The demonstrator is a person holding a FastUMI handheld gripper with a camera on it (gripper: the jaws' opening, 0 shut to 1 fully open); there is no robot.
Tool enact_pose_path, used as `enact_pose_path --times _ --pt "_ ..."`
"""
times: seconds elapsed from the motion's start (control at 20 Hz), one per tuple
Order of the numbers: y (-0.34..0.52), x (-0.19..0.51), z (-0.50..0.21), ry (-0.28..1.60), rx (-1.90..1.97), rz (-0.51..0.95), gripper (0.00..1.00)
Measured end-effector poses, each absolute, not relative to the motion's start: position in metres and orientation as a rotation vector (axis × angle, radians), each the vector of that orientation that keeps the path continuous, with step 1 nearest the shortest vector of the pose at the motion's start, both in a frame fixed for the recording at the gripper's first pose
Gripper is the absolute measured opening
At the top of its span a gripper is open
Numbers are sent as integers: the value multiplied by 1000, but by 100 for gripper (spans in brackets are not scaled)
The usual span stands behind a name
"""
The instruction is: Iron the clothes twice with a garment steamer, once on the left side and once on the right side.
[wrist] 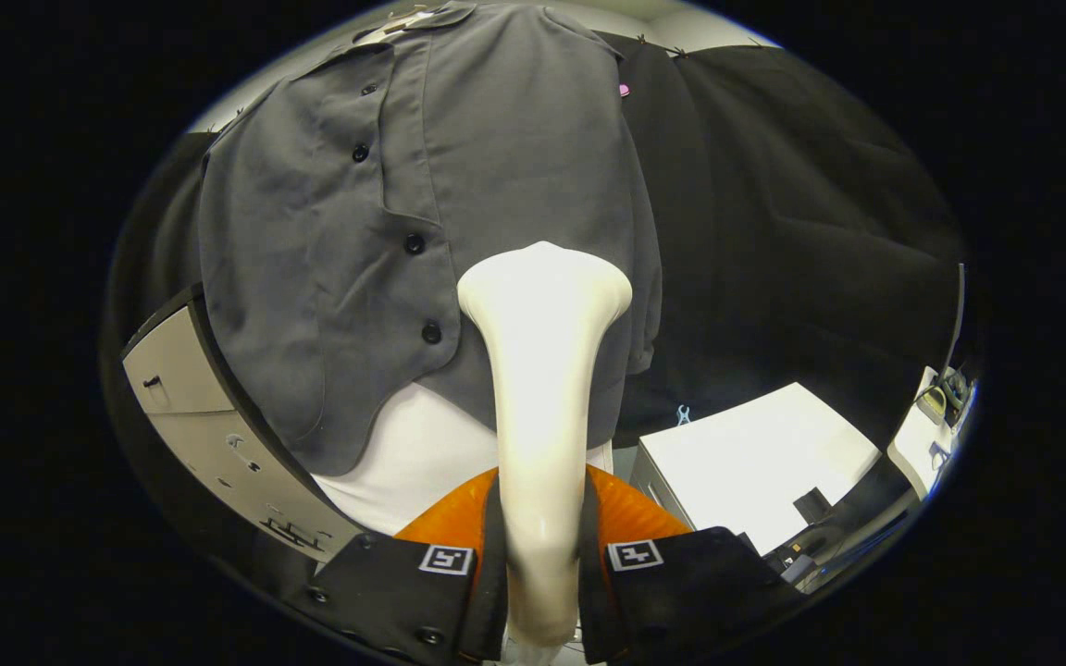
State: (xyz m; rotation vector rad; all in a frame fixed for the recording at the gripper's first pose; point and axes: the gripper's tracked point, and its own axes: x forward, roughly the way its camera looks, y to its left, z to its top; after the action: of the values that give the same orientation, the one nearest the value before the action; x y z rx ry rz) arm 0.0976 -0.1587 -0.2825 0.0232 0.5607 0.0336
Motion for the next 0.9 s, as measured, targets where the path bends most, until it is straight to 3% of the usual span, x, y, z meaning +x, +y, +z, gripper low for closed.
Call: enact_pose_path --times 0.25,0.9 --pt "-161 70 -265 534 19 38 39" --pt "-144 -40 -107 256 5 109 39"
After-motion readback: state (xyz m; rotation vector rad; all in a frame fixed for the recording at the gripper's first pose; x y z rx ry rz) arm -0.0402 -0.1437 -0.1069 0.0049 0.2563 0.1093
